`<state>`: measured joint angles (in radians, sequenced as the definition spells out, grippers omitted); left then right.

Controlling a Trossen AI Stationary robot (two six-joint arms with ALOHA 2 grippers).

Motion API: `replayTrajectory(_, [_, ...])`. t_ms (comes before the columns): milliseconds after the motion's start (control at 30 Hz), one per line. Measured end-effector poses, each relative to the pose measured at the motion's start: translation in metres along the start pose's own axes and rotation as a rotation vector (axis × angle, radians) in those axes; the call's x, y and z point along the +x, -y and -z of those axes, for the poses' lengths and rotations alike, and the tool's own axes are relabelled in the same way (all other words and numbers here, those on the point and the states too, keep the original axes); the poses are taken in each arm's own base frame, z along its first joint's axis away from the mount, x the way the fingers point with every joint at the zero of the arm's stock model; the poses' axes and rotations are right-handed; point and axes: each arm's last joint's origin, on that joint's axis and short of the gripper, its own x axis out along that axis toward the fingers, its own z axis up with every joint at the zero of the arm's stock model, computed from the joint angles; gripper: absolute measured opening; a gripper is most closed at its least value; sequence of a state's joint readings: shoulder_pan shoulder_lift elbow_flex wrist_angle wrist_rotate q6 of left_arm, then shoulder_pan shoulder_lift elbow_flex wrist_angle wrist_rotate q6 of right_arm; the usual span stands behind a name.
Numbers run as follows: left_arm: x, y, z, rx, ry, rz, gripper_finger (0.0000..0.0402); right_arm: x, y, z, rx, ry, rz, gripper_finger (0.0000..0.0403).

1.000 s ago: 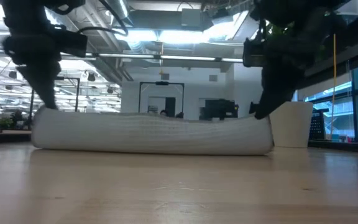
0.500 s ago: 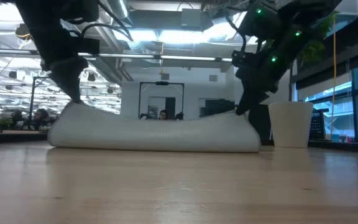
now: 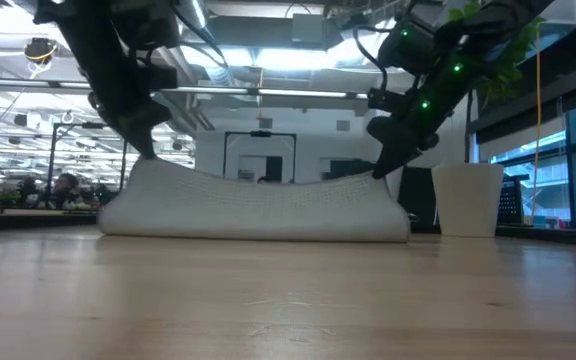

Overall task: Roll microfiber towels into tight, uniform cylinder then place into a basket
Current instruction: Fold the gray towel

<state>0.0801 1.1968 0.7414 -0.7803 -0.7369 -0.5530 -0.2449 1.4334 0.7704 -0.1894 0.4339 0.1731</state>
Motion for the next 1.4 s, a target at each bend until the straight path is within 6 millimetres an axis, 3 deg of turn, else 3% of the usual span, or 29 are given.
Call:
replayTrajectory(300, [0.015,-0.015,-0.011,-0.062,-0.001,-0.059,0.0,0.006,0.015,-0.003,0.041,0.007,0.067,0.001])
replayTrajectory(700, [0.053,-0.016,-0.018,-0.014,-0.078,-0.135,0.0,0.011,0.022,-0.004,0.042,0.0,0.084,0.001])
replayTrajectory(967, [0.058,-0.018,-0.019,-0.03,-0.088,-0.145,0.0,0.025,0.02,-0.002,0.008,0.0,0.095,0.001])
replayTrajectory(1400, [0.065,-0.022,-0.031,-0.041,-0.042,-0.068,0.001,0.026,0.021,-0.005,0.015,0.03,0.135,0.0026])
